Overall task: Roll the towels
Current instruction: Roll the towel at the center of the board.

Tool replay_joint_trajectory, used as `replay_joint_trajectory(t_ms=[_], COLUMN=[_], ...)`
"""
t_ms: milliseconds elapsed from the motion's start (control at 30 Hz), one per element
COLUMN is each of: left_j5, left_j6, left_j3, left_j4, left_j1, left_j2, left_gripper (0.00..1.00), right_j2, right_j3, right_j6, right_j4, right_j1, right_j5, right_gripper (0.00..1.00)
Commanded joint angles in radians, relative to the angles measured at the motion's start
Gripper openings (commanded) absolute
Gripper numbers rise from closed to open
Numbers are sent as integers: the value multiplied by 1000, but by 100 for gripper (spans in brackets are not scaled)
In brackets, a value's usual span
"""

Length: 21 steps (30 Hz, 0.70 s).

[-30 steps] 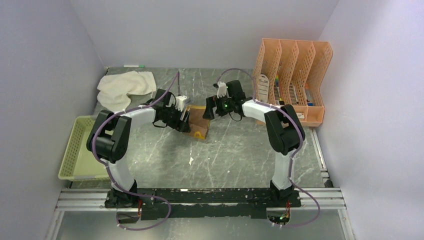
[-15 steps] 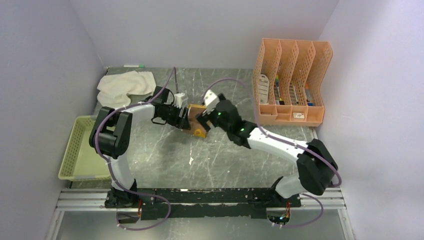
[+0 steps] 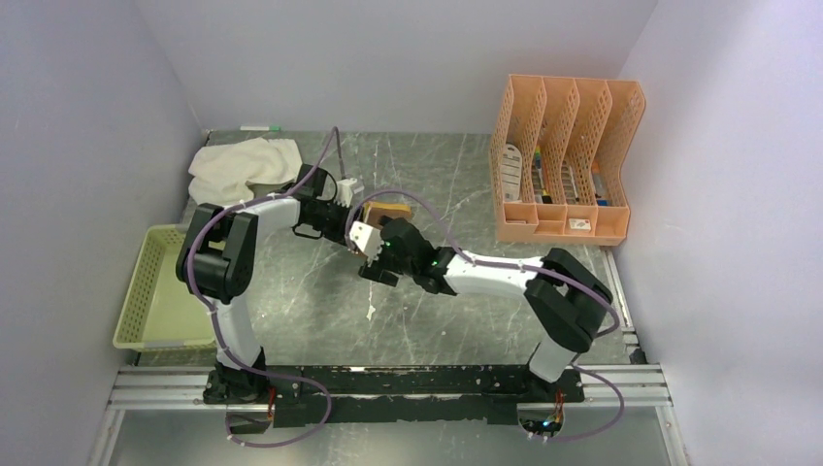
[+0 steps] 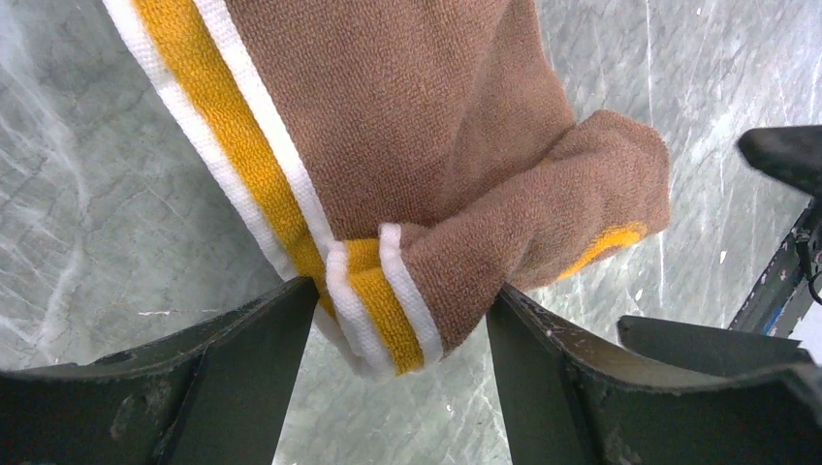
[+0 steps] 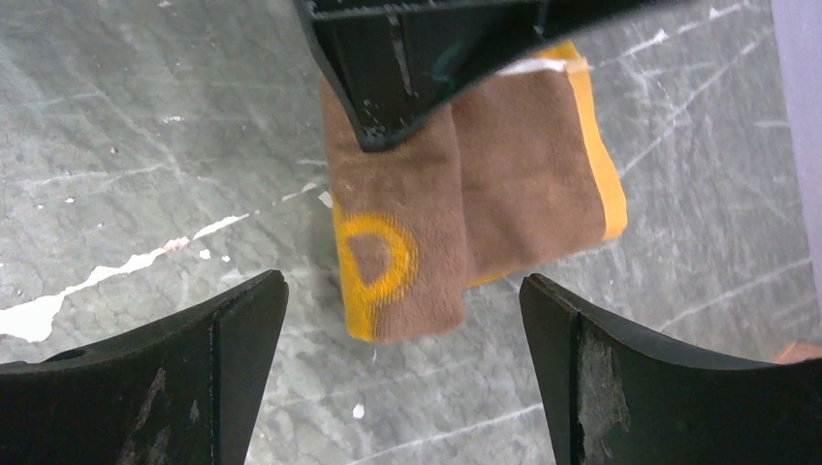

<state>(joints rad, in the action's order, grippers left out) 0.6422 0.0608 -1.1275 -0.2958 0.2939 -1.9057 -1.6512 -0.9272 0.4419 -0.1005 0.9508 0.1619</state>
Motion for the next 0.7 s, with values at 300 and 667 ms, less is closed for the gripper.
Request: replay_joint_trajectory(t_ms=[300,667], left_j5=[-68,-62], left_j6=[15,22], left_j3=[35,31], left_j4=[-105,-115], left_j1=[-8,-10], left_j2=[-114,-125], left_gripper=[79,79], right_j2=[-254,-298], right_j3=[-189,-148], right_j6=[77,70], right_j4=[82,2], right_j1=[10,10], right_j5=[14,136], right_gripper=[82,73])
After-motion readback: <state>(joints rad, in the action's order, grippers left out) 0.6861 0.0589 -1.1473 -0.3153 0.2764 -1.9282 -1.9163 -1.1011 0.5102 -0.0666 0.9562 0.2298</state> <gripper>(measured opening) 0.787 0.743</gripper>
